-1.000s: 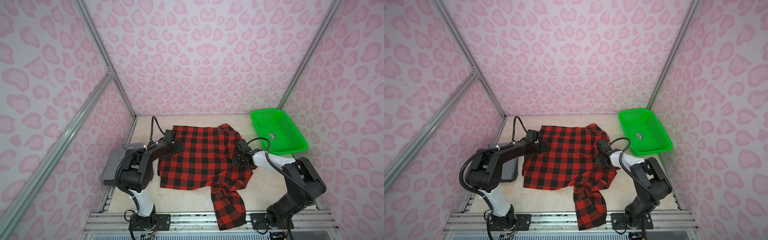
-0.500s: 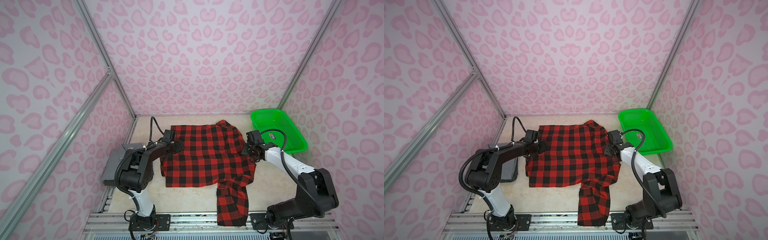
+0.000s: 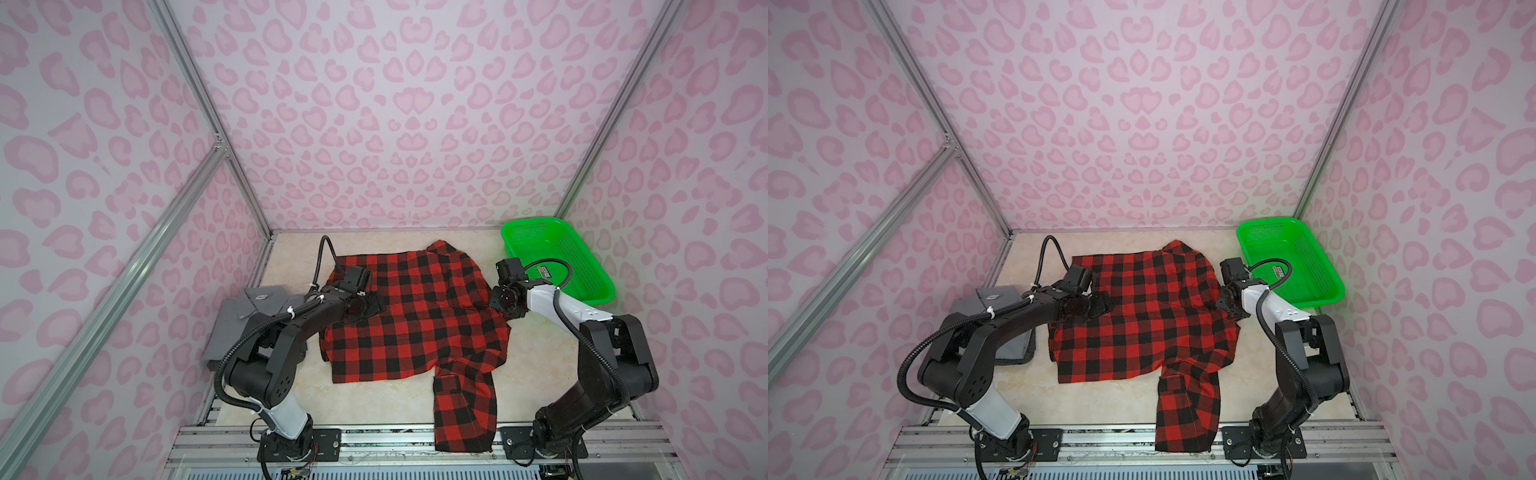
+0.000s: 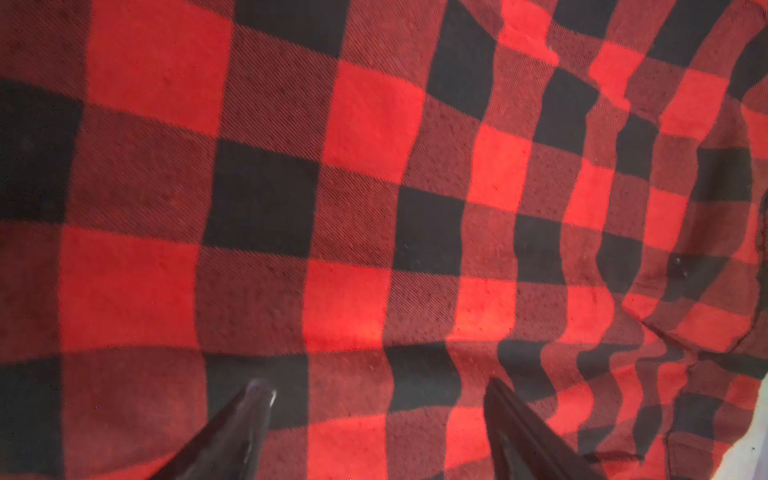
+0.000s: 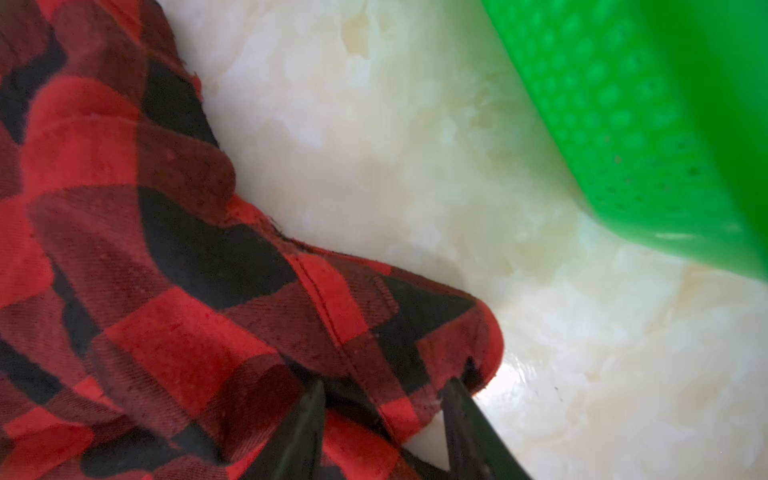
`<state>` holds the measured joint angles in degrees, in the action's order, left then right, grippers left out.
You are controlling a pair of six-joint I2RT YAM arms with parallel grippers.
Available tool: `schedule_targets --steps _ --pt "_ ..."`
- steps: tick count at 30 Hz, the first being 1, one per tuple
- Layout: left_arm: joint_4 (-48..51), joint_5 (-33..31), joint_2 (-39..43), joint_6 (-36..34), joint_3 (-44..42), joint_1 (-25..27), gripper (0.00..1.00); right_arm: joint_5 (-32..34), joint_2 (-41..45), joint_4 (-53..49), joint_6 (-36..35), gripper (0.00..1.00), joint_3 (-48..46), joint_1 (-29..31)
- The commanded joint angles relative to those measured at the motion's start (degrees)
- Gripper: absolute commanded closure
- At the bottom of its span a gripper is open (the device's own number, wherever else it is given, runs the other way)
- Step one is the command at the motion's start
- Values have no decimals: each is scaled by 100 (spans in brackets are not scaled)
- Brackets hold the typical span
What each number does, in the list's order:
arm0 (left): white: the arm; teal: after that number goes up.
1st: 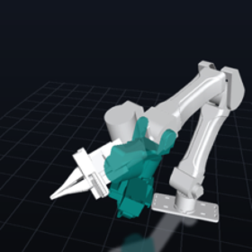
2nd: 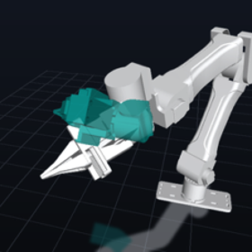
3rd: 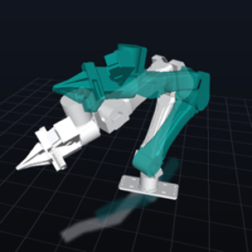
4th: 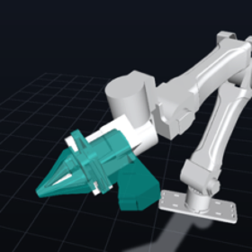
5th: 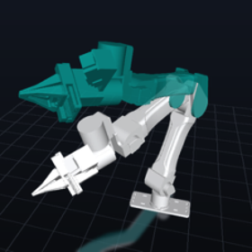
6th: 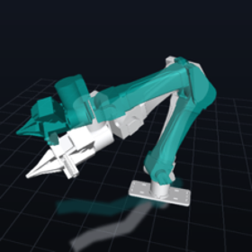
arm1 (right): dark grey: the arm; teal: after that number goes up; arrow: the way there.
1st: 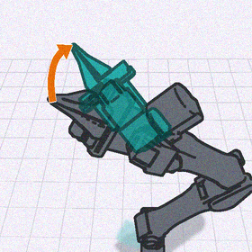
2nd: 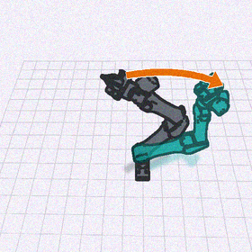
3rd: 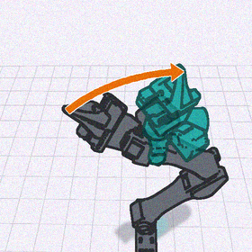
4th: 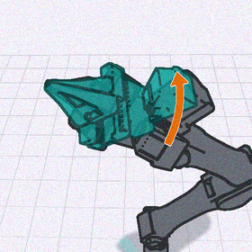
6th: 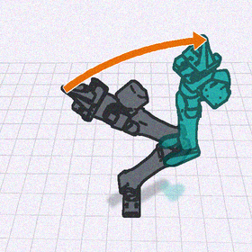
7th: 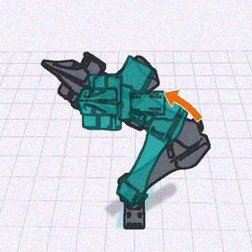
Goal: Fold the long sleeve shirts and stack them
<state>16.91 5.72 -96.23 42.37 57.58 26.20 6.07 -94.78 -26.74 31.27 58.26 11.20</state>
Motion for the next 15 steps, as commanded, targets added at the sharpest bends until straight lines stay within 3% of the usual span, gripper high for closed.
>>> schedule_targets --steps 1,8,15 --pt "-36 36 -153 183 86 305 17 143 -189 149 4 52 -5 224" --pt "-240 162 -240 264 -286 241 17 315 -487 235 184 53 -27 1067" --pt "-70 50 -6 -4 -525 25 16 18 -902 446 727 53 81 2267"
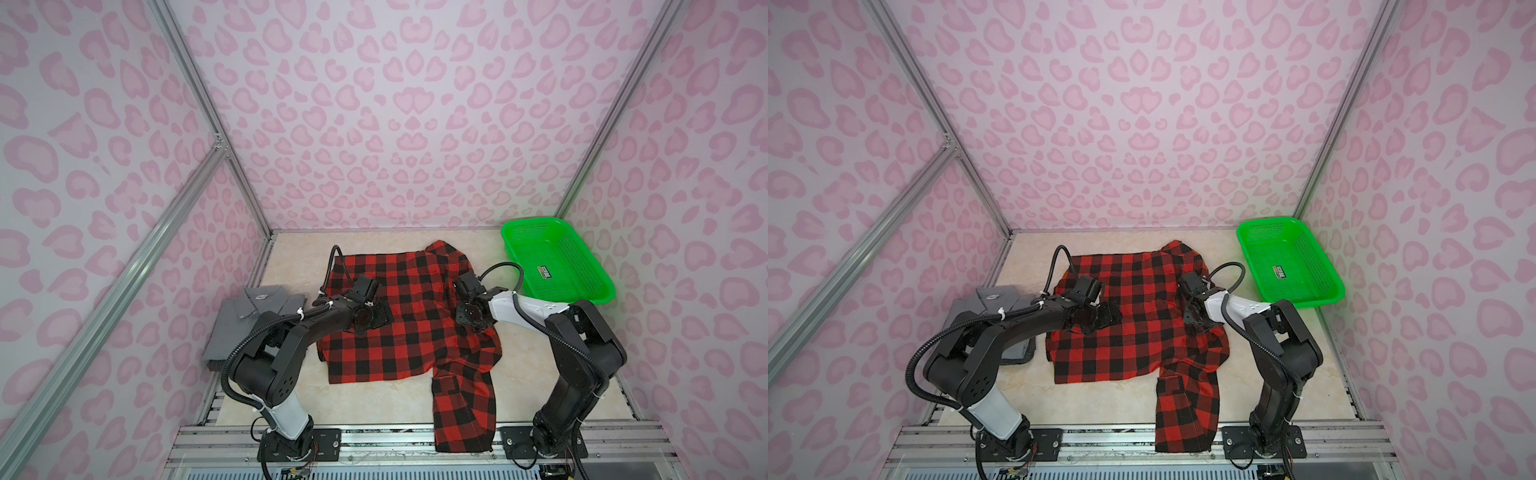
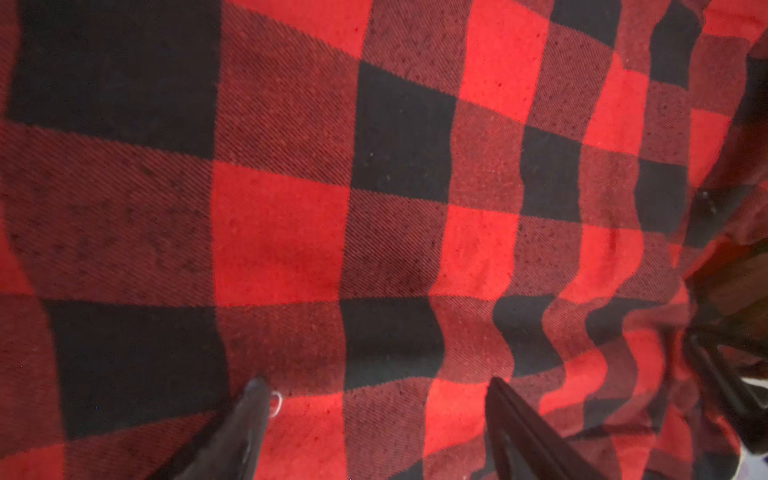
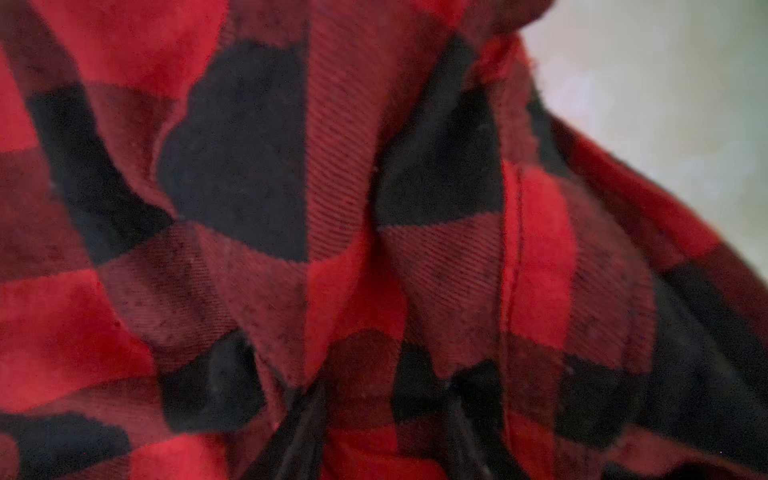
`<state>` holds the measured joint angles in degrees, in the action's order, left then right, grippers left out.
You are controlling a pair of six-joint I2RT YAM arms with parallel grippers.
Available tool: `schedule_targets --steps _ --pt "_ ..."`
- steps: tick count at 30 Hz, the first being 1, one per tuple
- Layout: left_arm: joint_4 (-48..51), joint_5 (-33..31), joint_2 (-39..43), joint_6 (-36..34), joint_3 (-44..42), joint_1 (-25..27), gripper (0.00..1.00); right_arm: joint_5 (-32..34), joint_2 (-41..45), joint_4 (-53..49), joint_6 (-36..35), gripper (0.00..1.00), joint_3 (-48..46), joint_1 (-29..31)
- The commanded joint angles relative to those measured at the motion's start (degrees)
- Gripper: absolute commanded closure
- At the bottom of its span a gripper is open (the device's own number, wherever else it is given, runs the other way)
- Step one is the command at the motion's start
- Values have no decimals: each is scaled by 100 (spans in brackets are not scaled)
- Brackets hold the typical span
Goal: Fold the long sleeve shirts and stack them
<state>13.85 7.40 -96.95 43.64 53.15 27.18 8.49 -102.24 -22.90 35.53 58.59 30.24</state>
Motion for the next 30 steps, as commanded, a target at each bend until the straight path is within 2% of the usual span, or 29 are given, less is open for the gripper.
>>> schedule_targets --steps 1,7,10,13,18,23,30 --pt "229 -96 64 -151 -114 -110 16 -225 -217 35 364 52 128 560" --pt "182 -42 37 -281 -286 -309 16 -202 -417 -276 483 48 730 1642" --pt "169 -10 -26 -334 -314 -327 16 -61 -256 -679 405 47 903 1770" --pt "145 -10 -43 -365 -353 -333 16 -6 397 -699 421 45 530 1413" --pt "93 -11 -52 -399 -409 -353 16 -722 1416 -364 218 44 -176 200" --pt "94 13 -75 -400 -384 -354 16 -1358 1323 -166 162 46 -222 -447" --pt "131 -62 20 -426 -445 -362 16 -2272 902 896 745 48 -921 -895"
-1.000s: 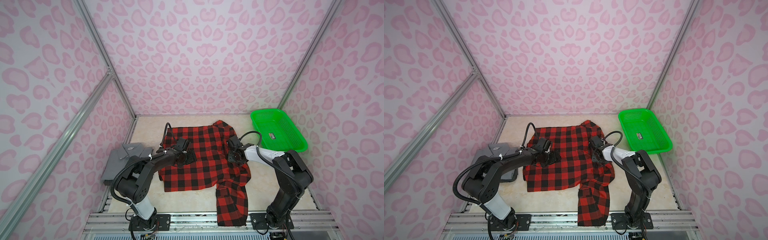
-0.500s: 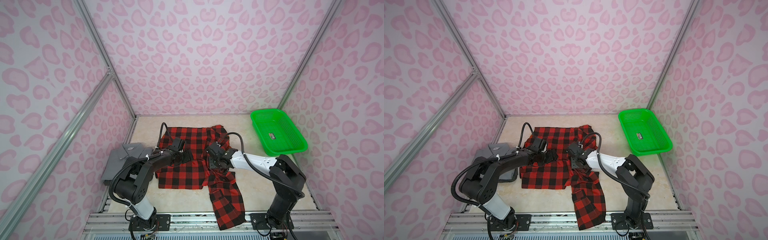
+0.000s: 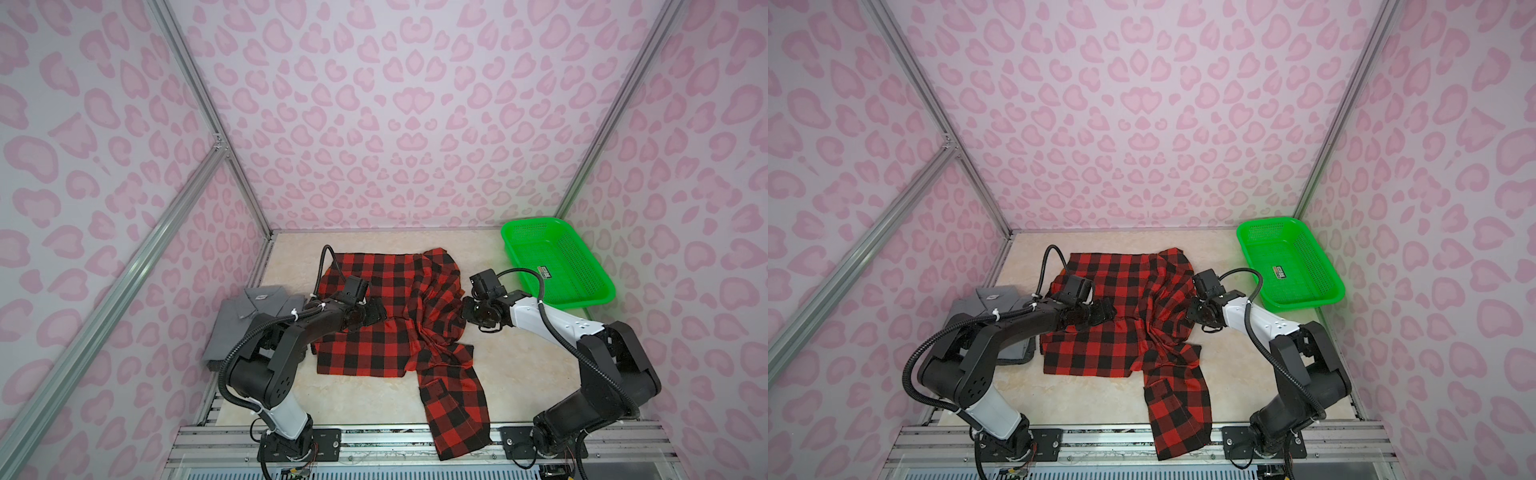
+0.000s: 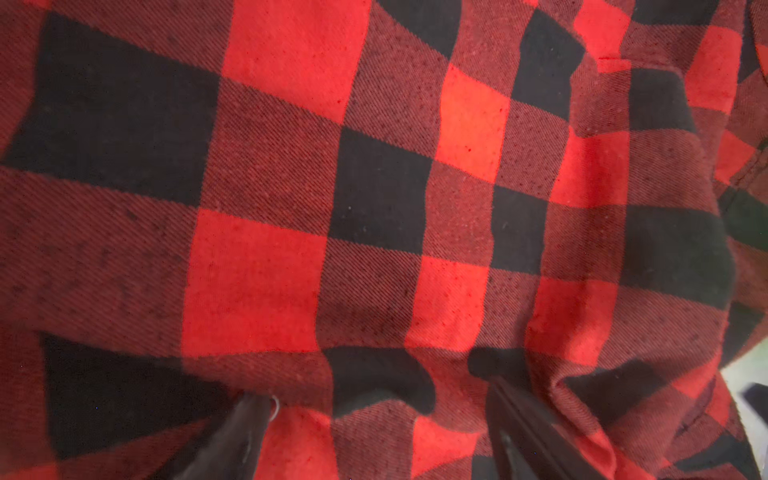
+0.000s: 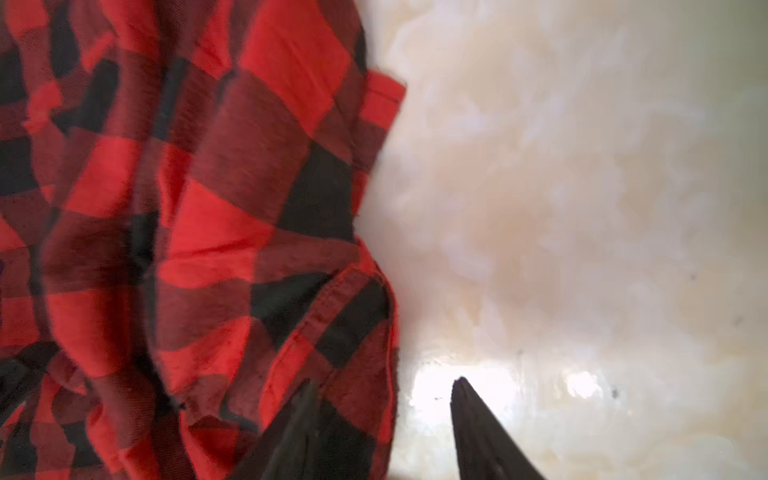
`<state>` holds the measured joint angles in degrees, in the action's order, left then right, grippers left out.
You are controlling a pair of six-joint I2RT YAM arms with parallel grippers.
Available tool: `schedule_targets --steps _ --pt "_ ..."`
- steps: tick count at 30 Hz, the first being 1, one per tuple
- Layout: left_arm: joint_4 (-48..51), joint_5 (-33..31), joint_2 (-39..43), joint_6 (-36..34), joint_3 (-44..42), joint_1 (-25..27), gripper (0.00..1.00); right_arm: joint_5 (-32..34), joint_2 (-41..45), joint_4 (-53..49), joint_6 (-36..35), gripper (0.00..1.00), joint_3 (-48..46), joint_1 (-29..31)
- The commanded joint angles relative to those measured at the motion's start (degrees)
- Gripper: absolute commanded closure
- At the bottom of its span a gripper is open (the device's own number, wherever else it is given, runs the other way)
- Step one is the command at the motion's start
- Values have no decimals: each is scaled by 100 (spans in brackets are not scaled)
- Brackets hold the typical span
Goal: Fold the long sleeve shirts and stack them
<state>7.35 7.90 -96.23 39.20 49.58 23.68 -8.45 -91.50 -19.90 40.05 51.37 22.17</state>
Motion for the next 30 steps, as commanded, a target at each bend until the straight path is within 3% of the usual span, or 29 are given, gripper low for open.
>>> schedule_targets --steps 1,11,19,26,30 --pt "786 -113 -48 17 -89 -13 16 -645 -256 697 341 49 -231 -91" --pt "742 -69 -77 60 -90 -13 16 -787 -452 1682 604 59 -429 -55" --pt "671 -43 -72 79 -203 -13 16 -863 -419 2173 653 79 -367 50" --pt "640 -42 -47 88 -264 -5 16 502 -200 828 -123 98 128 52" --pt "584 -21 -98 102 -308 -13 16 1638 4 125 -444 100 271 35"
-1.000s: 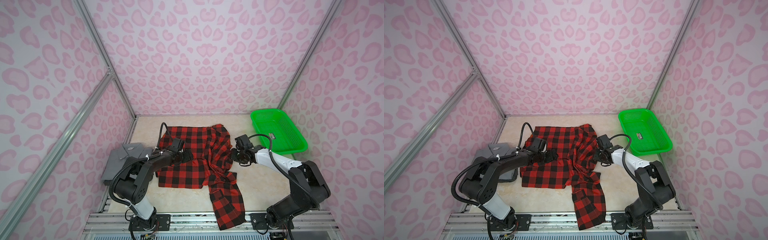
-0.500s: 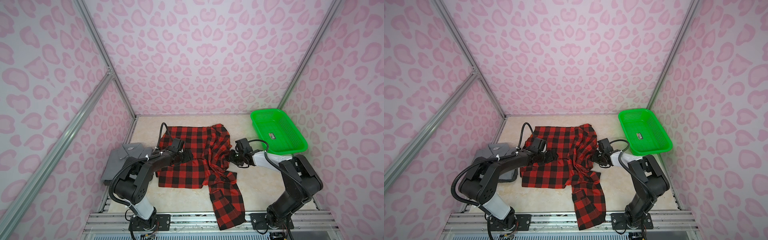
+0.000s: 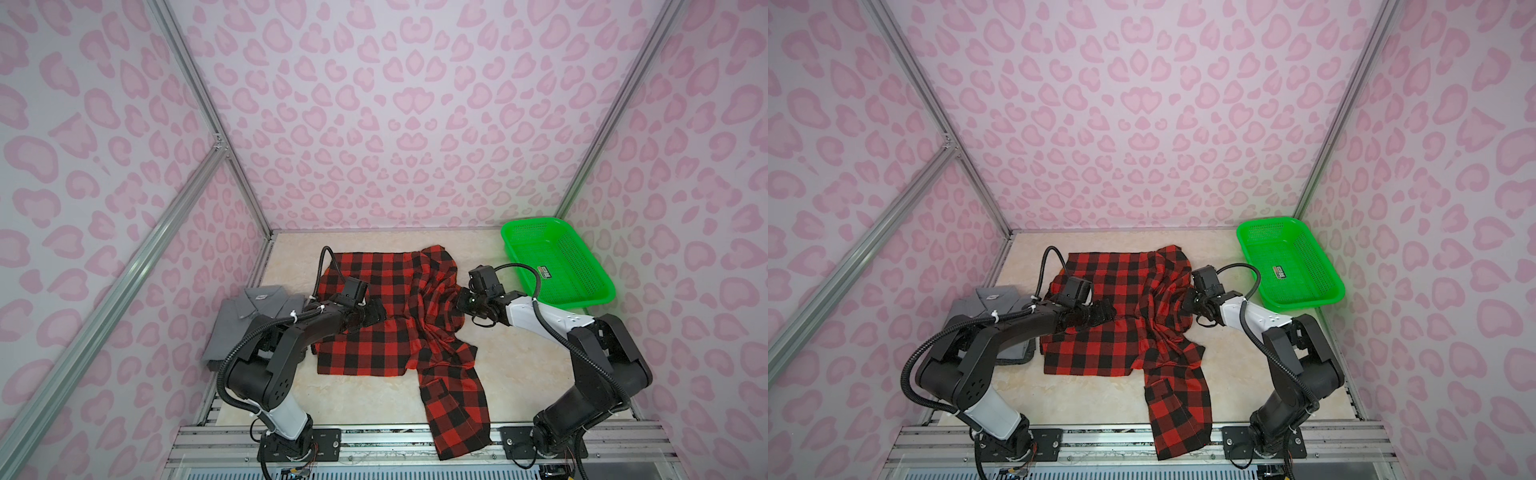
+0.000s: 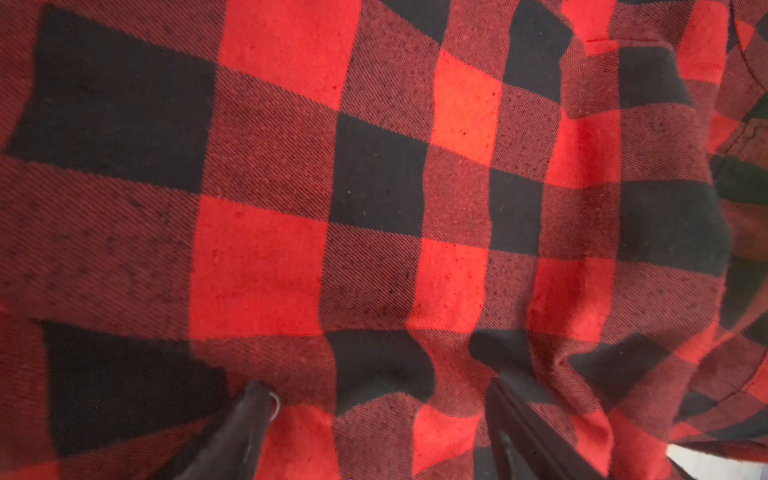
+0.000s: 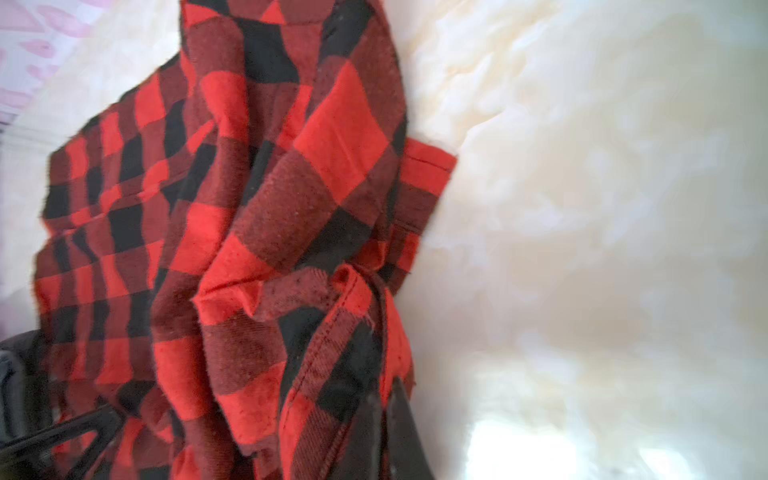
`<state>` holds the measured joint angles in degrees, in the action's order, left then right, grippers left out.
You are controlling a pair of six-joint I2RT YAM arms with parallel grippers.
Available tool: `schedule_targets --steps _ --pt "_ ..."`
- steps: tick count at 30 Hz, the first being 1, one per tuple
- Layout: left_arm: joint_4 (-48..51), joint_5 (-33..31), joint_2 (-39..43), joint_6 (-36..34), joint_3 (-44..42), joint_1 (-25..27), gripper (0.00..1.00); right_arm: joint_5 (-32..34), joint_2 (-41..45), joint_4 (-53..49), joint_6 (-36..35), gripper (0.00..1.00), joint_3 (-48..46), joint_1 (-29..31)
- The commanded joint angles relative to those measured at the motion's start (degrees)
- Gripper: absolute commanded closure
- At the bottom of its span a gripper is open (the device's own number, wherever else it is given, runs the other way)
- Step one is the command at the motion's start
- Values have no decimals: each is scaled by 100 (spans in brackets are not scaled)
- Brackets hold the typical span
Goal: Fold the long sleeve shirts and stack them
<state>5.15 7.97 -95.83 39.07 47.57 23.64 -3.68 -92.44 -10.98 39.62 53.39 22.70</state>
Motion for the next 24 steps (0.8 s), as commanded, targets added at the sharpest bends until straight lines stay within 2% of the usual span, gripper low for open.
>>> schedule_targets --steps 1,4,13,15,20,24 --pt "784 -15 -142 118 -118 -8 16 1446 143 -928 -480 100 91 -40" --pt "751 -5 -155 127 -158 -7 16 2043 237 -1333 -548 100 117 -258" --pt "748 -14 -119 119 -187 -4 16 2085 444 -1615 -883 100 60 -1226" --pt "777 -16 -114 118 -162 -8 16 2141 364 -1644 -946 94 184 -1280" --pt "795 -6 -63 128 -165 -8 16 1958 147 -1834 -913 68 581 -1383" --pt "821 -41 -29 118 -178 -8 16 2318 506 -2224 -811 59 778 -1092"
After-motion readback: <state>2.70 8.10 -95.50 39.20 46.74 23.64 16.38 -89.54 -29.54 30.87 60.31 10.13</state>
